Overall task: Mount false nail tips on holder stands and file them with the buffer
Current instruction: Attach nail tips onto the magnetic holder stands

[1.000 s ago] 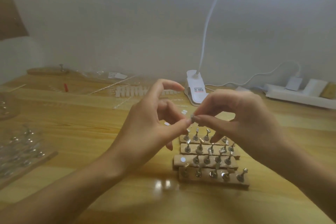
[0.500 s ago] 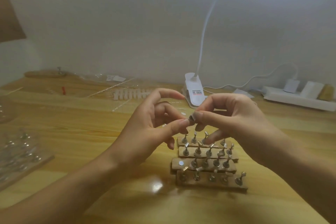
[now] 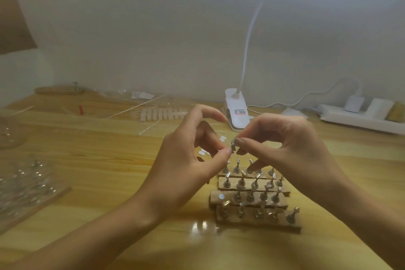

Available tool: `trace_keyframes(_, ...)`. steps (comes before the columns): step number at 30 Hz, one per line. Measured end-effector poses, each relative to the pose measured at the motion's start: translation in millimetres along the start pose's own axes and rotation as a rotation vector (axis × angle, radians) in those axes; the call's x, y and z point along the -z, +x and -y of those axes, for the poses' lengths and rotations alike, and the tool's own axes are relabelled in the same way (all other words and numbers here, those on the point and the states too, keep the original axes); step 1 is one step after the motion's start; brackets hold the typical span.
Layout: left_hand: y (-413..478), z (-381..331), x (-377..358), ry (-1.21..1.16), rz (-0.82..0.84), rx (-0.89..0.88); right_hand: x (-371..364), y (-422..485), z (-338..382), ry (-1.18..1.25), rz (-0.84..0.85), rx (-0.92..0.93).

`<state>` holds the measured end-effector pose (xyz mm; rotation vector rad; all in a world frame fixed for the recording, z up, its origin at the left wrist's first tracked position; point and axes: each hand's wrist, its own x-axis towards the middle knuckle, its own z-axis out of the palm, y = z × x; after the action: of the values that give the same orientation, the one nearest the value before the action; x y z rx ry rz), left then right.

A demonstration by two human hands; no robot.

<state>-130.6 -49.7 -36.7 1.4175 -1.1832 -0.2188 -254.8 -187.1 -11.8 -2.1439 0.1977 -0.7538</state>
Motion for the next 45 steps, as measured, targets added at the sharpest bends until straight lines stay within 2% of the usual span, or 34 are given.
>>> trace_keyframes(5, -0.8, 3.2, 0.4, 0.035, -0.013, 0.004, -3.4, -0.9, -0.2, -0.012, 0.014, -0.005)
trace_keyframes(10, -2.0, 2.1, -1.0, 0.043, -0.028, -0.02, -4.6, -1.4, 2.0, 0.124, -0.009, -0.073)
trace_keyframes(16, -3.1, 3.6, -2.3, -0.127, -0.073, 0.022, -11.2, -7.3, 2.9, 0.289, -0.056, -0.119)
trace_keyframes(19, -1.2, 6.1, 0.9, -0.174, -0.105, 0.059, -18.6, -15.5, 0.2, 0.184, -0.056, -0.084)
trace_keyframes(23, -0.1, 9.8, 6.8, -0.202, -0.121, 0.134, -23.6, -20.6, -1.2, -0.106, 0.08, 0.042)
trace_keyframes(26, -1.2, 6.3, 5.7, -0.173, -0.048, 0.129, -5.7, -7.3, 4.3, 0.007, 0.075, -0.007)
trace_keyframes(30, -2.9, -3.9, 1.8, -0.145, 0.055, 0.057, 9.5, 1.1, 4.6, -0.173, 0.08, 0.103)
trace_keyframes(34, -3.5, -9.7, 1.5, 0.006, 0.09, -0.007, 11.3, -1.7, 2.8, -0.317, 0.121, 0.117)
trace_keyframes(38, -2.7, -16.4, 0.3, 0.202, 0.091, -0.102, 8.6, -7.0, 7.1, -0.625, 0.077, 0.287)
trace_keyframes(42, -5.4, -15.4, 0.1, 0.262, 0.12, -0.087, 5.8, -11.6, 2.3, -0.63, 0.136, 0.399)
trace_keyframes(45, 1.2, -15.5, 6.5, 0.176, 0.208, 0.037, 8.7, -10.1, -3.6, -0.517, 0.19, 0.39)
